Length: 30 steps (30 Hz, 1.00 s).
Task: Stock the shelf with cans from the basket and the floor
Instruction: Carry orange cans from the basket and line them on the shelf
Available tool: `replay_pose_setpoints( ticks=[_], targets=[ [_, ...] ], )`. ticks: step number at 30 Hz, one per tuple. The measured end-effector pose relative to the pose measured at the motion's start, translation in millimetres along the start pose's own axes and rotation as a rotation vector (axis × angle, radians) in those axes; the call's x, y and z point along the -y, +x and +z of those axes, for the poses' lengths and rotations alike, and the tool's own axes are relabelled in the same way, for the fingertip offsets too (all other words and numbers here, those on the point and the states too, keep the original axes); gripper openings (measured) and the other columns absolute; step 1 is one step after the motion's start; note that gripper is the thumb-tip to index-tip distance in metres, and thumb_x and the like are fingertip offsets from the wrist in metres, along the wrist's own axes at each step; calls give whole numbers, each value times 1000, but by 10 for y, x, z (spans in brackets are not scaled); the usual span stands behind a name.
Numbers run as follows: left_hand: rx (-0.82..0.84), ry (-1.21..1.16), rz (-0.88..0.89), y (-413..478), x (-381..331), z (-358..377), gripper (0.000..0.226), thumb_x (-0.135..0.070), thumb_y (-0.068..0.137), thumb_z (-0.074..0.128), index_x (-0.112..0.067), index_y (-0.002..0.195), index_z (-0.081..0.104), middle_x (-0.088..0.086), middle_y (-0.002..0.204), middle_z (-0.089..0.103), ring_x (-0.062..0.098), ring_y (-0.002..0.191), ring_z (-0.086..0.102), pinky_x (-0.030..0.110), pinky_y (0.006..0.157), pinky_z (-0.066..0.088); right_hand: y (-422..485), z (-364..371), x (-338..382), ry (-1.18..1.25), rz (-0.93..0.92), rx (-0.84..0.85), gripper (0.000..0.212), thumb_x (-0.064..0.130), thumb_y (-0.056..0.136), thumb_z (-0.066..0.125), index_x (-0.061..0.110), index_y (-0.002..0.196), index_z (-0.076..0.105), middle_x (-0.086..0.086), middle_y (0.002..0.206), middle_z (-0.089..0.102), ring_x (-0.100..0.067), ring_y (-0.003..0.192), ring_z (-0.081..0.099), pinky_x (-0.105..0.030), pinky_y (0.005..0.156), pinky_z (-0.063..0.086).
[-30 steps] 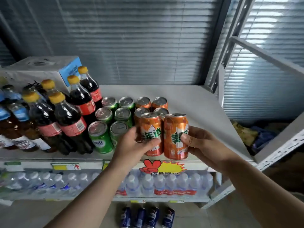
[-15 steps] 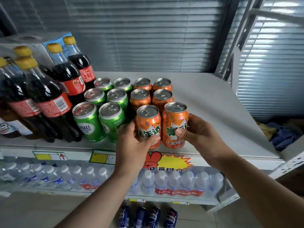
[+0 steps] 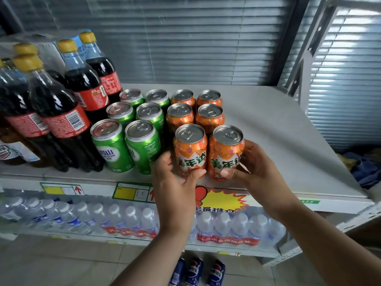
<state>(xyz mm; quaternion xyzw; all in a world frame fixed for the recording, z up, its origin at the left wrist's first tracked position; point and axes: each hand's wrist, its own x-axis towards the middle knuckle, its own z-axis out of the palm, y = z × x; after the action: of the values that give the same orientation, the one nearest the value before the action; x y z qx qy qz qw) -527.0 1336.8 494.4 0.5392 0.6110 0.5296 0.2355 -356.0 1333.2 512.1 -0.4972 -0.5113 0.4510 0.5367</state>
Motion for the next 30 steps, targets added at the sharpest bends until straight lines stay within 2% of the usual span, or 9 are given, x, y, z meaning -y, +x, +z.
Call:
replay_pose_setpoints(
  ticks=[3,6,9,12,14,16,20,26,30],
  targets=[
    [-19,41,-42,-44,90,19,55,-29,73,83,-13,120,59,0,114,64,16,104,62,31,86,52,-61,-27,-23,-72,26,-22,51,-1,74,79,20,117,62,4,110,74,-15,106,70,-45,93,56],
    [-45,55,-47,-43,146,40,47,-27,77,80,-14,118,62,0,112,67,19,101,64,41,87,53,-90,-1,-47,-110,12,-91,40,-1,74,77,24,102,66,8,97,77,-10,93,73,-38,87,60],
    [-108,68,-27,-73,118,48,47,-23,78,79,-11,121,63,4,114,67,23,106,63,43,89,52,-80,54,-64,-140,4,-118,39,0,75,78,22,105,67,6,97,78,-11,92,73,-38,83,60],
    [-150,80,0,-113,122,67,48,-20,80,77,-8,124,61,10,117,65,30,108,61,49,90,52,-66,119,-61,-183,-15,-137,38,3,76,79,25,104,67,8,95,77,-7,90,73,-25,76,60],
    [-168,88,8,-131,123,76,49,-20,82,75,-7,126,60,12,118,62,34,110,59,51,88,53,-59,164,-60,-187,-5,-137,38,4,76,79,23,107,68,7,95,77,-8,88,73,-29,69,62],
    [-204,85,-3,-139,107,80,50,-18,82,75,-6,128,58,14,121,59,35,112,57,50,89,53,-50,198,-59,-188,1,-141,37,4,77,78,20,109,68,9,94,77,-5,85,73,-29,66,62],
    [-260,0,-56,-108,91,89,51,-12,82,74,-5,128,55,12,118,60,33,108,59,49,86,52,-37,250,-62,-173,5,-139,32,5,80,76,26,102,66,16,89,74,1,80,71,-16,55,55],
    [-281,-44,-113,-46,115,103,43,-7,82,72,-7,123,58,11,120,61,33,111,61,53,89,51,-34,312,-62,-190,21,-164,31,12,82,76,33,101,65,15,94,75,-1,81,71,-19,48,52],
    [-295,-72,-116,-28,113,92,39,-1,84,70,-6,121,59,11,119,60,30,109,62,46,89,54,-28,327,-58,-181,24,-175,30,12,81,77,31,102,65,17,95,73,0,83,71,-17,49,52]
  ],
)
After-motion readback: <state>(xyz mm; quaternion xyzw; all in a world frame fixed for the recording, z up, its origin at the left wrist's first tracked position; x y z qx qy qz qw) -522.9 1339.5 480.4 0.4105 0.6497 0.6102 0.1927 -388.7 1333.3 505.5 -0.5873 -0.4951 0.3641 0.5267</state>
